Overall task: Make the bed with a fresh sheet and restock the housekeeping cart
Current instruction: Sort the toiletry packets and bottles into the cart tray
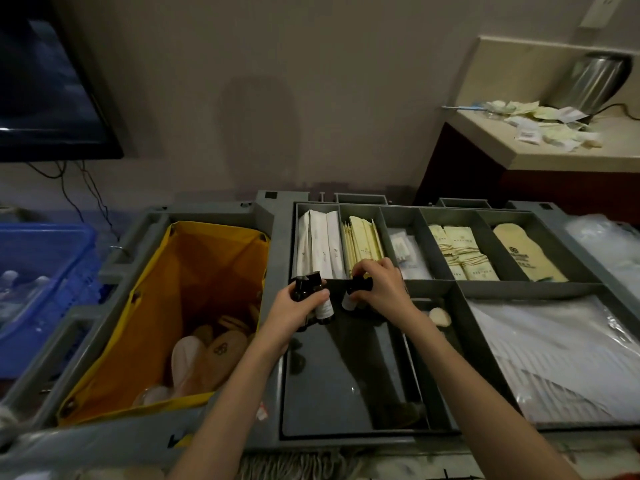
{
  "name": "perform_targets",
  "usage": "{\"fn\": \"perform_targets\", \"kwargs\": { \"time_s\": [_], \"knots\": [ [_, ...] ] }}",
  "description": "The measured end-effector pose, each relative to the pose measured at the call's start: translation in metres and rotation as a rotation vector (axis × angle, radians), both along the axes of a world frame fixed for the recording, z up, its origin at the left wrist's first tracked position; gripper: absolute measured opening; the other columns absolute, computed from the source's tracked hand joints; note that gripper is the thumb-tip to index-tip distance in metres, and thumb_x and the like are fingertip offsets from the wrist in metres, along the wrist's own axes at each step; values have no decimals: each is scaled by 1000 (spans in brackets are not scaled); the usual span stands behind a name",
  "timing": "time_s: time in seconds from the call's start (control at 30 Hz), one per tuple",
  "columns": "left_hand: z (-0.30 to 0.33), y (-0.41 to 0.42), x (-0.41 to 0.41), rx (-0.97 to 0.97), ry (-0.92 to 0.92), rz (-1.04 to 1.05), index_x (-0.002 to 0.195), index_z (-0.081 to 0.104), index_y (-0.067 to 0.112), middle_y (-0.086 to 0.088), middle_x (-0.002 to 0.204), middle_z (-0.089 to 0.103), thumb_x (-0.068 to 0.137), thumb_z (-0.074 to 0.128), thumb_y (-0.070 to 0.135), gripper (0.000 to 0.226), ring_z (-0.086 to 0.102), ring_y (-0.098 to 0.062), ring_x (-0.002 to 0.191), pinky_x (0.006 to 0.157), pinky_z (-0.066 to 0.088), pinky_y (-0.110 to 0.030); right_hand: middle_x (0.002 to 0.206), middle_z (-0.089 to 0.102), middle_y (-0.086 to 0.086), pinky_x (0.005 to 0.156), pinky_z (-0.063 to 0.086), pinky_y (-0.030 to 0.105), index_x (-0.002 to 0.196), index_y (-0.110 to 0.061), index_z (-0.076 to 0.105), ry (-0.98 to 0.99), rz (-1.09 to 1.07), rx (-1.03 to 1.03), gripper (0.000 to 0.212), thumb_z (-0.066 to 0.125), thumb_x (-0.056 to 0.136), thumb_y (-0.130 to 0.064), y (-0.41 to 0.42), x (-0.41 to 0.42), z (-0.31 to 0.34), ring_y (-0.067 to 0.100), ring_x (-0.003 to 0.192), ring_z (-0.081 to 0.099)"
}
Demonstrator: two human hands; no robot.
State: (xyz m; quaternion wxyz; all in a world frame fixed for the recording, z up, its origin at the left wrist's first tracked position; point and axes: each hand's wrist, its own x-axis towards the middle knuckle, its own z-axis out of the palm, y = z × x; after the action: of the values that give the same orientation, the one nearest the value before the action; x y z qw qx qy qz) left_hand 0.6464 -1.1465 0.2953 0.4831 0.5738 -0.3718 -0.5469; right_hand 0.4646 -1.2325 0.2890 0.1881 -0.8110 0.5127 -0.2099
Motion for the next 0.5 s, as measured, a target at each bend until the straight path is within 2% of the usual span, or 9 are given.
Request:
{"fn": "perform_targets", "kwargs": {
  "time_s": [0.1, 0.23, 0.4, 0.5],
  "knots": [
    [0, -2, 0, 2, -7, 2, 113, 63, 21, -6, 104, 68, 83, 70, 23, 30, 65, -21, 95, 81, 53, -38, 111, 52, -14, 88, 26, 30, 103, -28, 53, 77, 12, -66, 33, 73, 77, -24, -2, 2, -6, 15, 113, 37],
    [1, -1, 0, -4, -7, -1, 111, 64, 23, -5, 103, 68, 84, 69, 23, 28, 64, -21, 95, 77, 51, -34, 121, 50, -7, 95, 25, 32, 107, -27, 52, 172, 14, -80, 36, 73, 77, -30, -7, 3, -10, 17, 118, 36],
    [4, 0, -1, 6, -12, -20, 110, 64, 25, -1, 102, 66, 84, 69, 23, 26, 62, -18, 95, 81, 51, -35, 127, 48, -8, 102, 25, 38, 115, -33, 53, 164, 29, -23, 36, 68, 82, -33, -4, -2, -7, 16, 123, 32],
    [5, 0, 0, 15, -10, -27, 105, 65, 28, -3, 102, 68, 83, 71, 22, 23, 63, -23, 98, 89, 51, -44, 125, 49, -11, 104, 28, 39, 117, -33, 56, 83, 31, -10, 33, 66, 85, -32, 1, 1, 4, 14, 123, 33]
  ]
}}
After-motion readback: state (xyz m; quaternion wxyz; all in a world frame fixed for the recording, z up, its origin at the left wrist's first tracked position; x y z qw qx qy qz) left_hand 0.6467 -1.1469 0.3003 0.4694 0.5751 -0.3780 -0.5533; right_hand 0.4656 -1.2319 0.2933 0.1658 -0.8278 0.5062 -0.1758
